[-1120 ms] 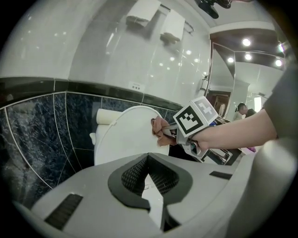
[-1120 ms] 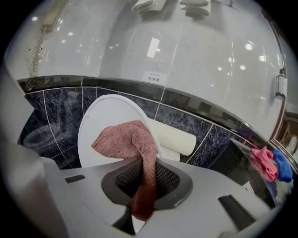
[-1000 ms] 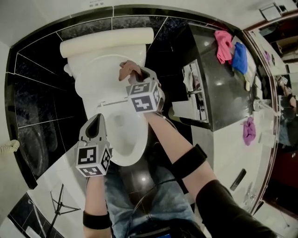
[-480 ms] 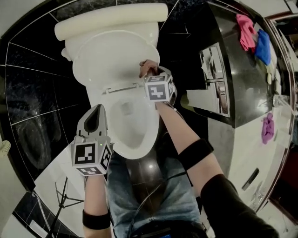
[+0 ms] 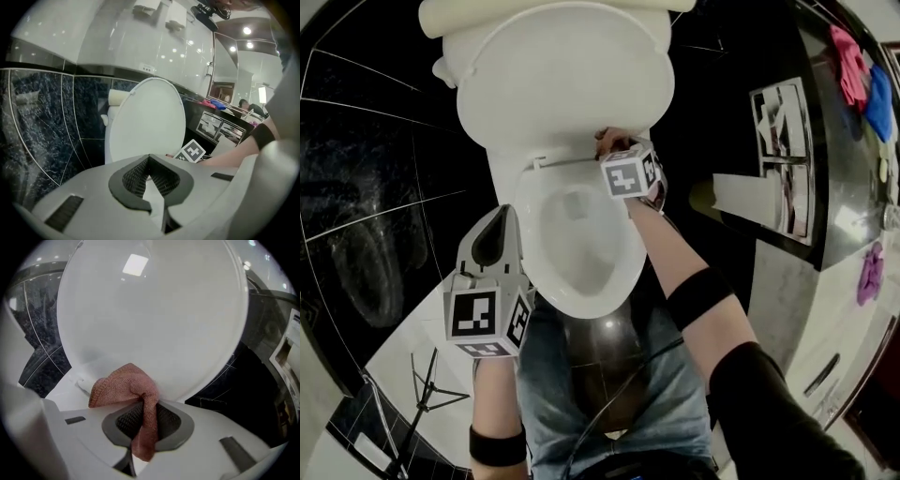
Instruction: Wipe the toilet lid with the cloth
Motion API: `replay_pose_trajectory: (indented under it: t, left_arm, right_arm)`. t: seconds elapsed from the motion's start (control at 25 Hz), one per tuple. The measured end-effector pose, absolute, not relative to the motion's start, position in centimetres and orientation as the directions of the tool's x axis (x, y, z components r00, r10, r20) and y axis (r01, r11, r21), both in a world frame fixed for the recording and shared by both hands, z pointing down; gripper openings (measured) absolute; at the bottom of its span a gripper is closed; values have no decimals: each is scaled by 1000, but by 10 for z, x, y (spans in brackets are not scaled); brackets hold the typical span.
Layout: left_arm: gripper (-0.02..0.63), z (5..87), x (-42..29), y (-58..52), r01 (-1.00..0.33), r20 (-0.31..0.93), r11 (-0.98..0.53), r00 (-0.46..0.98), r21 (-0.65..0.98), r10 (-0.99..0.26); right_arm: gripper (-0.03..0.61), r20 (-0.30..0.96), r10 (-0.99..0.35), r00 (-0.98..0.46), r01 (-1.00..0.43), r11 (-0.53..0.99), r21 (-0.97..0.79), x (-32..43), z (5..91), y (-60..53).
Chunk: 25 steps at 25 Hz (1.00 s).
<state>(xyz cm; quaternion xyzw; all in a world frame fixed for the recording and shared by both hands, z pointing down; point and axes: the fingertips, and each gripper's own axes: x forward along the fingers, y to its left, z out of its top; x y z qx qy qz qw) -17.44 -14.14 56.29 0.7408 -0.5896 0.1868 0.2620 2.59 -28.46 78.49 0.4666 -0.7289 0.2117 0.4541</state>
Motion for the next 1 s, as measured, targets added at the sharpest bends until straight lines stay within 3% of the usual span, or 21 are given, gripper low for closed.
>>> replay_pose_trajectory:
  t: [0.52,1.0]
  left_arm:
    - [0,570,-190,-135,-973,590,-147,226,179,-775]
    - [0,474,-180,-142,-967,574,-167,249,192,-780]
  right_arm:
    - [64,884,-435,-170,-785,602,145,2,793,-273]
    - [65,664,-671,-330,-829,542,136,-22,546,-303]
